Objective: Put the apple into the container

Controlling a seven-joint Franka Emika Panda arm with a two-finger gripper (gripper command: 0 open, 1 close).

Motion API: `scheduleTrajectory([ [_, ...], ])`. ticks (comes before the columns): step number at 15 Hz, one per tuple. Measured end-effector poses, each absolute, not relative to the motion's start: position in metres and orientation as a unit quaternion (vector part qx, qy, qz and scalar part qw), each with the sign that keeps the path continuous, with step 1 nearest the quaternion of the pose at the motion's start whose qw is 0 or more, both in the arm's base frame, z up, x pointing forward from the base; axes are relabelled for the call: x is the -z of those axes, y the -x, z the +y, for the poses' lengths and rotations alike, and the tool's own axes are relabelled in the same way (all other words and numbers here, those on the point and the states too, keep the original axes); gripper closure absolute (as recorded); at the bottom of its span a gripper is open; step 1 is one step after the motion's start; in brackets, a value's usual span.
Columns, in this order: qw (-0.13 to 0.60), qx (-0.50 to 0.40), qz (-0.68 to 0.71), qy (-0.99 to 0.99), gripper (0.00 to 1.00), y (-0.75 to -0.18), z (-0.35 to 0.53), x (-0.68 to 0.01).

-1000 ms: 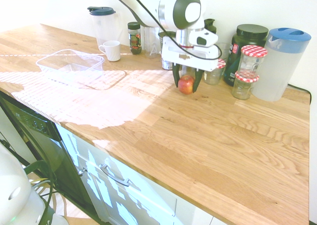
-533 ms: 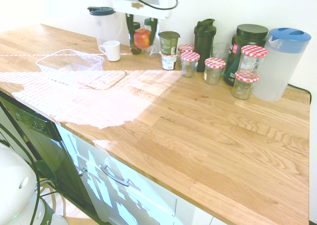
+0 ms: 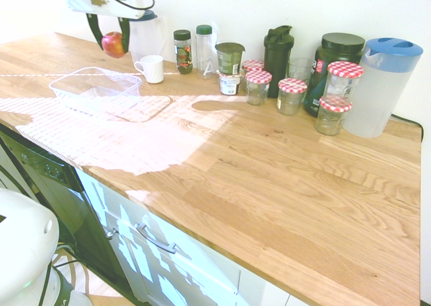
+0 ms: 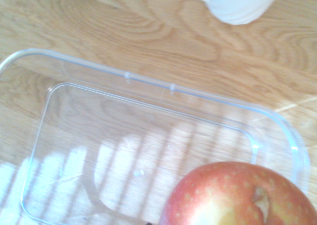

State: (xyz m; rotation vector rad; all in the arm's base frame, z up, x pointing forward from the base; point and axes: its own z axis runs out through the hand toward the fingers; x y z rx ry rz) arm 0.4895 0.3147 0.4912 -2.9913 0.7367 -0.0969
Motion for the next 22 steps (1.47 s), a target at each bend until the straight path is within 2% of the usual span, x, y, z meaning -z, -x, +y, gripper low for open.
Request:
scheduleTrajectory([
  [5,0.021,0.012,0.239,0.971,1.0,-0.503,0.33,-0.396],
  [8,0.012,0.01,0.238,0.971,1.0,-0.503,0.325,-0.373],
  [9,0.009,0.01,0.237,0.971,0.0,-0.502,0.326,-0.369],
  [22,0.012,0.011,0.246,0.969,0.0,-0.499,0.326,-0.371],
])
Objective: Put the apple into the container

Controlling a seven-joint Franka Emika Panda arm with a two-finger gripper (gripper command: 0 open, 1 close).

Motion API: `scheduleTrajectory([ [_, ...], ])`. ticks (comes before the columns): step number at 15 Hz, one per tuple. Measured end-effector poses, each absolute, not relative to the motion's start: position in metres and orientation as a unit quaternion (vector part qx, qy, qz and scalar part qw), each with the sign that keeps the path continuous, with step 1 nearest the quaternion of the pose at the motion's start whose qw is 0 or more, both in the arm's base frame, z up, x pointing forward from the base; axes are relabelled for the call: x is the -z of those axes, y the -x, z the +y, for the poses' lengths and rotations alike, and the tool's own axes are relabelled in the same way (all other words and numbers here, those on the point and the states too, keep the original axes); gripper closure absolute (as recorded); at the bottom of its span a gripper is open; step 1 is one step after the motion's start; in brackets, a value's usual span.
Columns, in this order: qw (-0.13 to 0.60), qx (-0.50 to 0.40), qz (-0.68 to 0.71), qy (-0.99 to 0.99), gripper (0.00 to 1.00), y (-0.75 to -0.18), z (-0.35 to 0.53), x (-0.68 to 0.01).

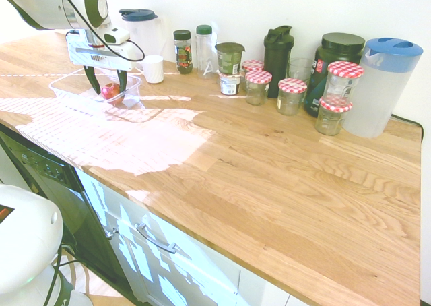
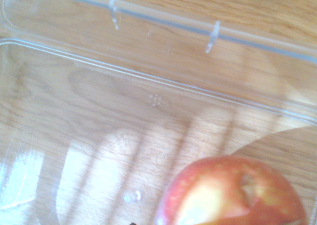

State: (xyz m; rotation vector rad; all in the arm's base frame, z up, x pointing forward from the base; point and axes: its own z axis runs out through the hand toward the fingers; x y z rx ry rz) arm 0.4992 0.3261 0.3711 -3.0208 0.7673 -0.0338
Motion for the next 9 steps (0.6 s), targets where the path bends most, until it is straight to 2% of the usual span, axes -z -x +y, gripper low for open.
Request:
scheduleTrajectory([
  [2,0.022,0.013,0.255,0.967,0.0,-0.498,0.322,-0.397],
  [5,0.006,0.017,0.287,0.958,0.0,-0.501,0.286,-0.477],
  [7,0.0,0.026,0.338,0.941,0.0,-0.52,0.227,-0.501],
  [9,-0.009,0.024,0.388,0.921,0.0,-0.543,0.153,-0.498],
])
